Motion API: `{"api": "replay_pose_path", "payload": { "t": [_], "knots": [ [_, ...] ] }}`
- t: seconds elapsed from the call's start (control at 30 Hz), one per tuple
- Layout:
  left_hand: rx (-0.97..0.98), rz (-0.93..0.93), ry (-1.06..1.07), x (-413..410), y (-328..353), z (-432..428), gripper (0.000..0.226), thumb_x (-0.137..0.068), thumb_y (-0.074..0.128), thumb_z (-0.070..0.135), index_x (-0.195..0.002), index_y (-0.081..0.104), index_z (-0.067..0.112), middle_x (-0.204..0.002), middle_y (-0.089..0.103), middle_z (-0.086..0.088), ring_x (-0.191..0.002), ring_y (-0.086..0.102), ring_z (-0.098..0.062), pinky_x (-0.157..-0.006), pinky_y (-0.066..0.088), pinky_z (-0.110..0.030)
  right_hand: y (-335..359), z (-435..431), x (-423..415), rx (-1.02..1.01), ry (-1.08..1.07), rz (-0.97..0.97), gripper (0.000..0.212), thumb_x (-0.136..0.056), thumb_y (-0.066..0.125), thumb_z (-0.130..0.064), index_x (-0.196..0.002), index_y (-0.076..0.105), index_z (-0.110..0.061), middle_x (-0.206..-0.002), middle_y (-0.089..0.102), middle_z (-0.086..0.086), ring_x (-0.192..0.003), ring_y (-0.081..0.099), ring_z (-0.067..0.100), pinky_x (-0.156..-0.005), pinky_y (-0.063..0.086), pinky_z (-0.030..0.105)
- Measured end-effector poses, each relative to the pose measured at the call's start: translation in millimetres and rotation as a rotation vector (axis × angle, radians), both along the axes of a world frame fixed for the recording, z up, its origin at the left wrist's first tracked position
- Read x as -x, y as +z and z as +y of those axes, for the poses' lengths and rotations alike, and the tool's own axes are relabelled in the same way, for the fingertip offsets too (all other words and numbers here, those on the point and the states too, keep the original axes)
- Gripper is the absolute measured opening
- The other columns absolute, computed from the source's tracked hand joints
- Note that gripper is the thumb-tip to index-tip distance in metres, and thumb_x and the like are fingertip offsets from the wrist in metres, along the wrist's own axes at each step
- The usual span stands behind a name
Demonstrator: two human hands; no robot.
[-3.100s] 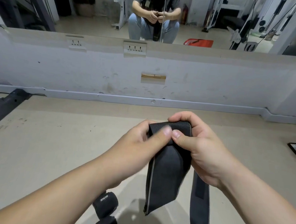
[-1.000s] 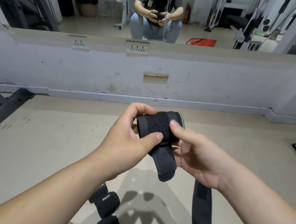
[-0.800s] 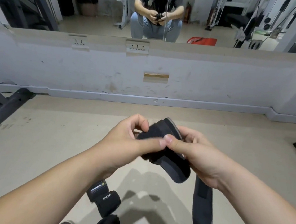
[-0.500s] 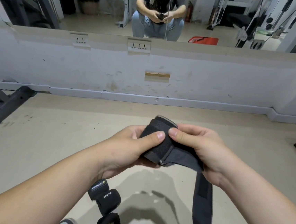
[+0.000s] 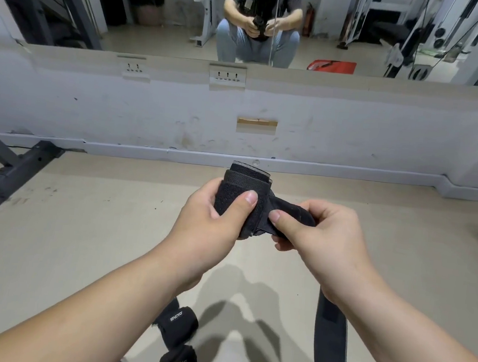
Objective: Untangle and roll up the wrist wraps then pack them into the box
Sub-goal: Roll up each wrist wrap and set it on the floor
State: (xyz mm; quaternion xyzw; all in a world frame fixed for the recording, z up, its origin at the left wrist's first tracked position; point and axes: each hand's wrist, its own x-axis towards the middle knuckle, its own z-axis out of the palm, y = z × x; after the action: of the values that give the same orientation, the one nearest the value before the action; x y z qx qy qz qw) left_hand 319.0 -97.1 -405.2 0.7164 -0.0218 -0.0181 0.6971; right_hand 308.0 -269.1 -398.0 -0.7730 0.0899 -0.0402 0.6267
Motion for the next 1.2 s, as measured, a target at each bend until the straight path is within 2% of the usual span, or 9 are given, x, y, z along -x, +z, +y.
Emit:
{"api": "replay_pose_path", "payload": {
  "t": [0.2,0.37,0.5,0.6,0.73,0.87,0.97,1.07,1.2],
  "knots": [
    [0.024,-0.058,0.047,7.5,-3.0,-15.9,0.013,-0.105,0.063,0.023,-0.117,0.066,0.026,-0.099,0.08,0.008,-0.086,0.075,-0.007,-0.082,0.06,-0.029,0.6,16.6,12.6,0.11,-0.03,-0.149,0.034,-0.088,0.082,-0.013,-0.063,0.06,-0.008,-0.05,0.049,-0.007,-0.047,0.039,0.007,-0.046,0.031,0.014],
    [0.0,-0.077,0.035,8.2,-4.7,-22.5,0.024,-0.106,0.06,0.029,-0.129,0.058,0.034,-0.113,0.075,0.01,-0.109,0.071,-0.009,-0.102,0.056,-0.038,5.9,22.1,22.4,0.066,0.039,-0.192,0.026,-0.096,0.072,-0.009,-0.071,0.075,-0.018,-0.06,0.06,-0.012,-0.051,0.05,0.004,-0.052,0.036,0.009],
    [-0.023,-0.108,0.016,13.3,-10.4,-30.1,0.046,-0.098,0.056,0.05,-0.14,0.041,0.039,-0.129,0.064,0.007,-0.123,0.062,-0.007,-0.104,0.05,-0.034,12.3,29.3,30.4,0.005,0.12,-0.171,0.029,-0.092,0.06,0.002,-0.08,0.078,-0.017,-0.09,0.056,0.008,-0.067,0.05,-0.001,-0.058,0.038,0.008],
    [0.05,-0.069,-0.003,17.1,-8.4,-28.9,0.053,-0.091,0.059,0.055,-0.134,0.04,0.03,-0.118,0.067,0.011,-0.115,0.066,-0.002,-0.094,0.053,-0.023,9.7,30.7,31.8,-0.057,0.175,-0.148,0.04,-0.088,0.053,0.012,-0.081,0.078,-0.018,-0.094,0.047,0.0,-0.068,0.048,0.0,-0.058,0.037,0.008],
    [0.1,0.037,-0.013,21.4,-2.3,-20.0,0.053,-0.09,0.074,0.056,-0.125,0.048,0.027,-0.108,0.072,0.013,-0.1,0.072,0.001,-0.086,0.056,-0.021,-6.4,30.3,29.6,0.14,0.257,-0.251,0.062,-0.088,0.055,0.006,-0.092,0.076,-0.052,-0.098,0.049,-0.011,-0.089,0.052,0.0,-0.07,0.041,0.01],
    [-0.014,0.081,0.093,12.3,-7.9,-10.0,0.035,-0.105,0.052,0.051,-0.117,0.056,0.018,-0.106,0.074,0.001,-0.096,0.077,-0.014,-0.091,0.063,-0.043,-14.5,24.5,26.0,0.128,0.348,-0.212,0.062,-0.088,0.054,0.004,-0.122,0.075,-0.043,-0.103,0.047,0.001,-0.086,0.052,0.006,-0.075,0.043,0.011],
    [-0.18,0.073,0.067,7.7,-21.3,-6.3,0.031,-0.107,0.05,0.049,-0.114,0.055,0.02,-0.102,0.074,-0.001,-0.091,0.077,-0.022,-0.088,0.063,-0.05,-20.2,16.9,21.7,0.016,0.314,-0.125,0.057,-0.094,0.055,0.012,-0.111,0.08,-0.038,-0.096,0.051,0.006,-0.072,0.052,0.014,-0.072,0.051,0.024],
    [-0.341,0.107,0.037,4.8,-44.5,-5.9,0.032,-0.107,0.05,0.048,-0.117,0.052,0.017,-0.103,0.073,-0.006,-0.084,0.077,-0.027,-0.079,0.063,-0.053,-35.2,9.9,16.3,0.015,0.287,0.039,0.045,-0.095,0.056,0.004,-0.105,0.083,-0.031,-0.104,0.069,0.012,-0.094,0.07,0.029,-0.095,0.057,0.045],
    [-0.65,0.166,-0.043,-3.1,-94.3,3.3,0.04,-0.106,0.047,0.052,-0.112,0.049,0.013,-0.098,0.072,-0.009,-0.077,0.075,-0.031,-0.074,0.062,-0.052,-68.9,11.9,15.3,0.135,0.422,0.284,0.037,-0.099,0.056,-0.007,-0.105,0.073,-0.038,-0.11,0.071,0.01,-0.094,0.069,0.022,-0.084,0.056,0.04]
  ]
}}
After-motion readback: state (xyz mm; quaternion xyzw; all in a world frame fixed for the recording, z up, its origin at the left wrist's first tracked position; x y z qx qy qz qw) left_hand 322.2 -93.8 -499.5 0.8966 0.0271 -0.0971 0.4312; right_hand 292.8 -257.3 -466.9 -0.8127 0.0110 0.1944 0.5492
